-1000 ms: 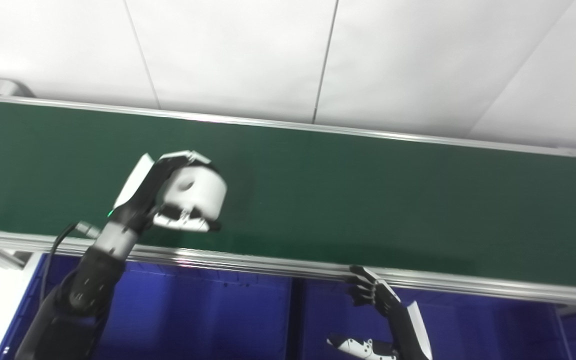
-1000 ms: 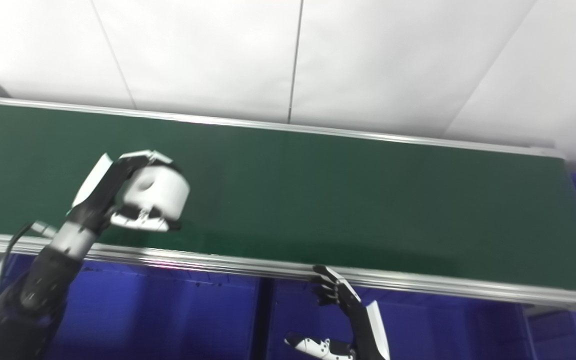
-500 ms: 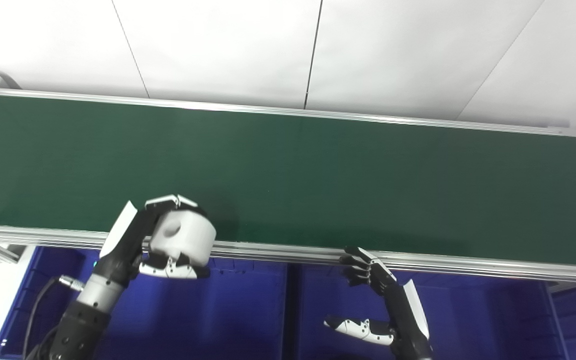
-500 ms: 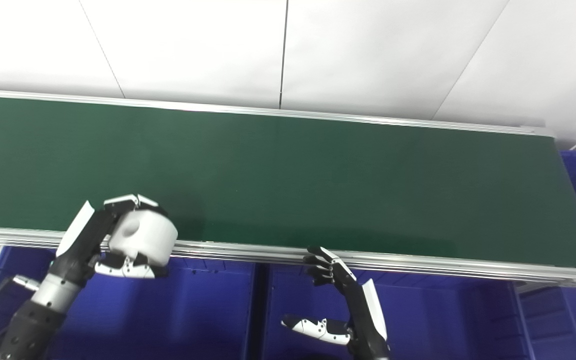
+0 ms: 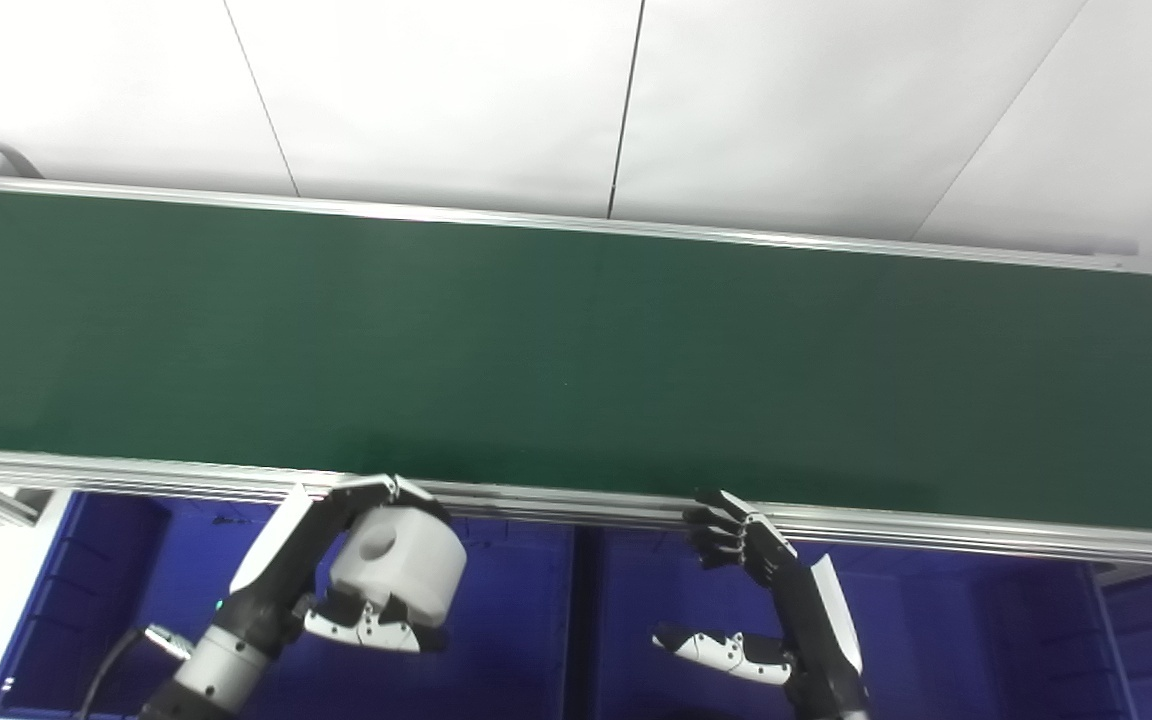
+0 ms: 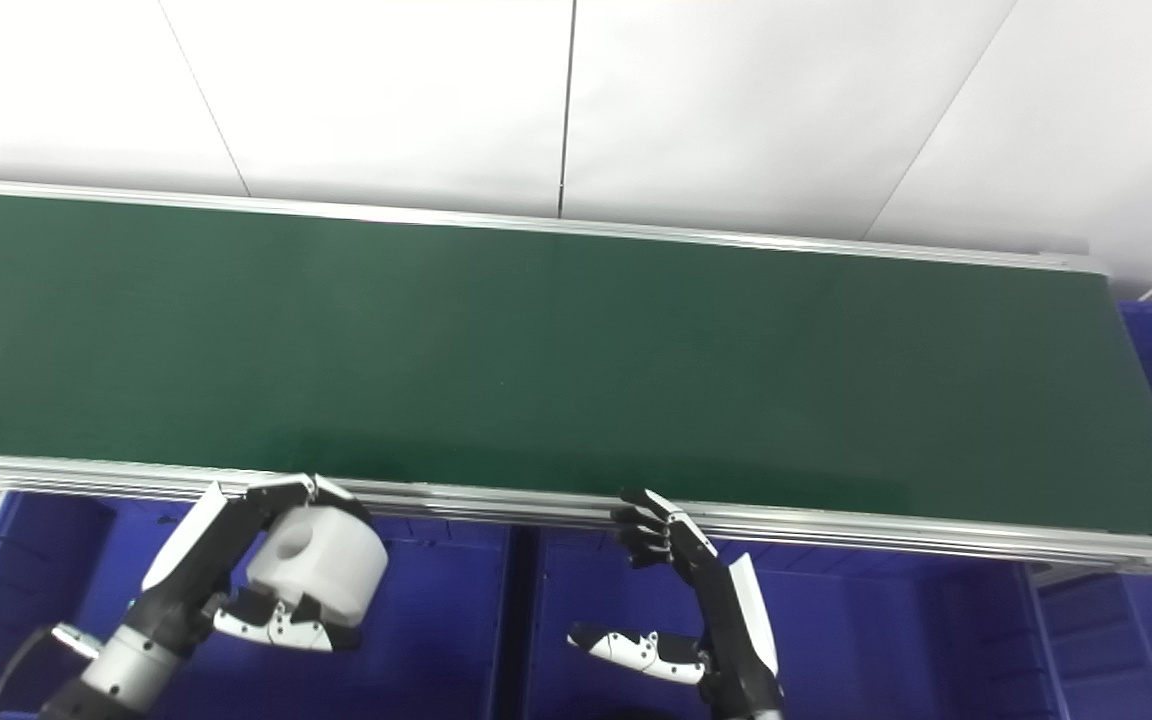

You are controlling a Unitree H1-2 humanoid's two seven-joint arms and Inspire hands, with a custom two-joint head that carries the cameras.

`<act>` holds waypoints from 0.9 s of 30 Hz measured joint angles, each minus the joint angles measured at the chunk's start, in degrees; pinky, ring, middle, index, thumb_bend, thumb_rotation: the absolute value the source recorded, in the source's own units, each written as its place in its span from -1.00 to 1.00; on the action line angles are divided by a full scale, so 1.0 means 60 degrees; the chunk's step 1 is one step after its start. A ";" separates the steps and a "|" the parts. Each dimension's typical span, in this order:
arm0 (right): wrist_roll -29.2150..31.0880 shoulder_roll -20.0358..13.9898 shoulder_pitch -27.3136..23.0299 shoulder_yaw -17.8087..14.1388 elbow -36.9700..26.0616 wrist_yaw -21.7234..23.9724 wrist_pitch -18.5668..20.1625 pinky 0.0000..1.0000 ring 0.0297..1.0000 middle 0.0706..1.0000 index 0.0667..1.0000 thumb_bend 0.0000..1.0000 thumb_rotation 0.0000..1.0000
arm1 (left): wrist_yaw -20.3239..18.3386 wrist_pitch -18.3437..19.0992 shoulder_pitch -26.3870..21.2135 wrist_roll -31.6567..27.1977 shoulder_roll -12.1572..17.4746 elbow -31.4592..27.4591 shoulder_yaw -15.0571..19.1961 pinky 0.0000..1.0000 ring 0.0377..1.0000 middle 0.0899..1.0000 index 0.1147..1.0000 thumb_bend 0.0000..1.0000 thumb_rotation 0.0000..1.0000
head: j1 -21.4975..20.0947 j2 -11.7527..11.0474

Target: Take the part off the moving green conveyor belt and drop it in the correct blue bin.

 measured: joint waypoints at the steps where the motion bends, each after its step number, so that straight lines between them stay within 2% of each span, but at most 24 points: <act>1: 0.0011 -0.0004 0.0001 -0.0021 0.0000 0.0030 0.0000 0.21 0.37 0.45 0.60 0.67 -0.39 | 0.0016 -0.0015 0.0041 0.0161 -0.0004 0.0014 -0.0065 0.04 -0.04 -0.06 -0.24 0.00 -1.00 | 0.0000 0.0000; 9: 0.0041 0.0019 -0.0017 -0.0109 0.0022 0.0209 0.0000 0.20 0.34 0.44 0.59 0.68 -0.39 | 0.0059 0.0006 -0.0061 0.2366 0.0011 0.0125 -0.0463 0.00 -0.09 -0.05 -0.21 0.00 -1.00 | 0.0264 0.0015; 12: -0.0009 0.0058 -0.0052 -0.0114 0.0033 0.0195 0.0000 0.19 0.34 0.43 0.59 0.68 -0.36 | 0.0055 0.0162 -0.0209 0.2785 0.0005 0.0226 -0.0541 -0.01 -0.11 -0.04 -0.19 0.00 -1.00 | 0.0293 0.0000; 18: -0.0066 0.0137 -0.0075 -0.0147 0.0046 0.0167 0.0000 0.21 0.35 0.43 0.59 0.68 -0.34 | -0.0435 0.1816 -0.0547 0.3718 0.0007 0.0023 -0.0819 0.10 -0.13 -0.04 -0.17 -0.01 -1.00 | 0.0308 0.0059; 19: -0.0079 0.0157 -0.0072 -0.0158 0.0046 0.0159 0.0000 0.21 0.35 0.43 0.59 0.68 -0.34 | -0.0509 0.1993 -0.0568 0.3826 0.0011 -0.0044 -0.0868 0.19 0.18 0.21 -0.15 -0.01 -0.94 | 0.0308 0.0044; 20: -0.0081 0.0170 -0.0065 -0.0157 0.0046 0.0134 0.0000 0.21 0.35 0.43 0.59 0.68 -0.33 | -0.0643 0.2296 -0.0614 0.4058 0.0031 -0.0131 -0.0948 0.23 0.29 0.30 -0.14 -0.01 -0.92 | 0.0308 0.0044; 21: -0.0083 0.0175 -0.0066 -0.0147 0.0048 0.0122 0.0000 0.21 0.35 0.43 0.59 0.68 -0.34 | -0.0769 0.2541 -0.0666 0.4331 0.0071 -0.0193 -0.1058 0.37 0.40 0.39 0.11 -0.10 -0.86 | 0.0293 0.0044; 22: -0.0085 0.0179 -0.0070 -0.0137 0.0051 0.0104 0.0000 0.21 0.35 0.43 0.59 0.67 -0.34 | -0.0916 0.2747 -0.0709 0.4635 0.0123 -0.0251 -0.1183 0.54 0.49 0.46 0.29 -0.17 -0.70 | 0.0293 0.0044; 23: -0.0099 0.0179 -0.0076 -0.0120 0.0054 0.0059 0.0000 0.21 0.35 0.44 0.59 0.66 -0.34 | -0.1119 0.3032 -0.0759 0.5042 0.0198 -0.0374 -0.1351 0.71 0.56 0.54 0.43 -0.18 -0.26 | 0.0307 0.0044; 25: -0.0110 0.0174 -0.0076 -0.0095 0.0054 -0.0003 0.0000 0.21 0.36 0.44 0.59 0.66 -0.35 | -0.1481 0.3420 -0.0825 0.5812 0.0351 -0.0591 -0.1621 0.78 0.60 0.57 0.50 -0.17 0.00 | 0.0308 0.0058; 27: -0.0111 0.0167 -0.0075 -0.0059 0.0054 -0.0041 0.0000 0.21 0.35 0.43 0.59 0.67 -0.35 | -0.1830 0.3774 -0.0853 0.6354 0.0536 -0.0860 -0.1816 0.86 0.71 0.70 0.65 0.05 0.62 | 0.0278 0.0059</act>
